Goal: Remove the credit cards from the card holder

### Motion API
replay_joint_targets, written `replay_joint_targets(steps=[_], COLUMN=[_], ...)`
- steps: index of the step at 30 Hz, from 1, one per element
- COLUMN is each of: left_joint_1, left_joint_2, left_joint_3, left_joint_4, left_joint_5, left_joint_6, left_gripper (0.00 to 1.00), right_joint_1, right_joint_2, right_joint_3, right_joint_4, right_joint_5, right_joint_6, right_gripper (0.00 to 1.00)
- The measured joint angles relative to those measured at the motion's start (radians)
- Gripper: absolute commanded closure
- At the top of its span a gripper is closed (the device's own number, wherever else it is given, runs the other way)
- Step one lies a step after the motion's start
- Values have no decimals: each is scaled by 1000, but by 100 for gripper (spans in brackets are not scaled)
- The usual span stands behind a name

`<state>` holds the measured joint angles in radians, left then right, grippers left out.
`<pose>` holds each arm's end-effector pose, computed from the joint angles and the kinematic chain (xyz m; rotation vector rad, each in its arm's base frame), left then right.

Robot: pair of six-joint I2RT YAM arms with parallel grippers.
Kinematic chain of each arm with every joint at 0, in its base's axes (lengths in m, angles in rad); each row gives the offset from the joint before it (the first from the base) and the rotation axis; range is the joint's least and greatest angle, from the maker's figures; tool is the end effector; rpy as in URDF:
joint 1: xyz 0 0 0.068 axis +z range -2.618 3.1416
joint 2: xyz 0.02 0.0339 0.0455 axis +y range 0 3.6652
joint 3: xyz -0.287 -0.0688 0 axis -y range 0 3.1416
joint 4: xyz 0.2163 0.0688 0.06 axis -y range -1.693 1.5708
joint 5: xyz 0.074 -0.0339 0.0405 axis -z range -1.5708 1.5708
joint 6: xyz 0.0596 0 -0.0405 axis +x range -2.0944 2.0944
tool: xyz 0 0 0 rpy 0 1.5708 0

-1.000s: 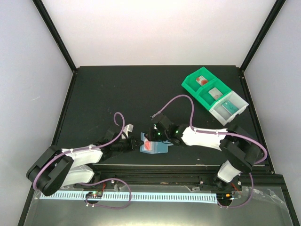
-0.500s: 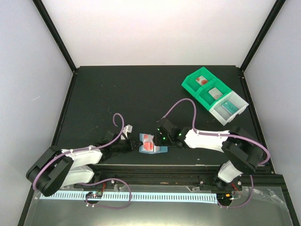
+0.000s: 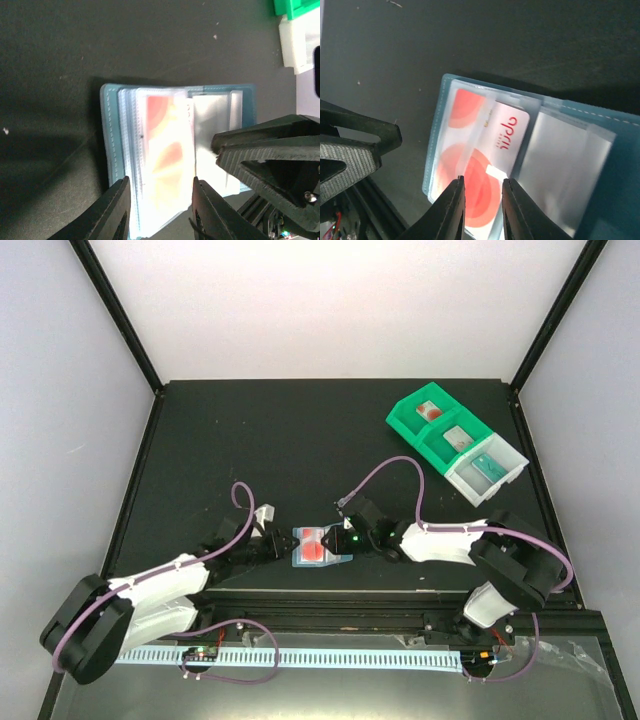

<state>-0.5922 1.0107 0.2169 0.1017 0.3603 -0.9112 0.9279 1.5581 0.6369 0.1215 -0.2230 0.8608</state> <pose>0.1226 -0.1078 0.1617 -0.1855 2.4979 -1.1330 0.1615 0.2376 0.1698 -0.2085 2.6348 1.0207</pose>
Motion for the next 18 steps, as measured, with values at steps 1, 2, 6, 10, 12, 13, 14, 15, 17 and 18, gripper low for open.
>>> replay_joint_targets(steps=[1,2,6,10,12,13,14,15,17,18], left_joint_1=[0,0,-3,-4,-4,-4,-4,-4,-5,-5], left_joint_2=[-13,-19,-22,7,40,61,78,100,131,145], left_joint_3=[10,16,29,29,29,28,27,27,27,27], left_joint_4=[-13,-21,-31,-10,16,36,55,81,119,136], left_joint_5=[-3,-5,0,22,40,55,68,87,110,119], left_joint_6=[5,10,27,44,47,48,49,51,55,57], left_gripper=[66,67,71,75,75,76,77,78,79,80], right_joint_1=[-2,-3,-5,-5,-5,-5,-5,-5,-5,-5], right_joint_2=[6,10,28,44,51,54,58,62,66,70], right_joint_3=[0,0,0,0,0,0,0,-1,-7,-12], right_joint_4=[15,26,47,48,48,48,50,53,68,79], right_joint_5=[-10,-17,-26,-22,-21,-19,-19,-19,-19,-20], right_joint_6=[0,1,1,2,4,6,6,8,10,11], right_gripper=[76,76,76,76,76,76,76,76,76,76])
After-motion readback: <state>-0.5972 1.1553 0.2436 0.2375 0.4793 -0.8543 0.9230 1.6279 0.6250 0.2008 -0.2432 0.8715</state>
